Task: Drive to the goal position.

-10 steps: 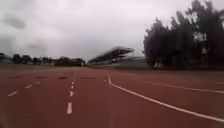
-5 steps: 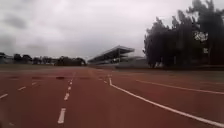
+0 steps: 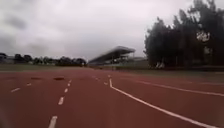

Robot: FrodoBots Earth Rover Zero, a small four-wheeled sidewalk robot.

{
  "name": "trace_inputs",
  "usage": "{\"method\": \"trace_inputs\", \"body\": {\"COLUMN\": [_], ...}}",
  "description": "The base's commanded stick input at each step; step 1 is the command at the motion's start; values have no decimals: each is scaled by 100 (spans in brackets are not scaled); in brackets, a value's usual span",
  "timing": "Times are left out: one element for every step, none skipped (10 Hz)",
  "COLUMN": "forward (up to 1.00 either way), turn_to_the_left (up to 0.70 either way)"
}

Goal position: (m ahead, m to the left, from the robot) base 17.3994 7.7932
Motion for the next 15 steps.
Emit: {"method": "trace_inputs", "body": {"forward": [50,50,50,50,50,50,50,50,50,50,50,50,50,50,50], "turn_to_the_left": [0,0,0,0,0,0,0,0,0,0,0,0,0,0,0]}}
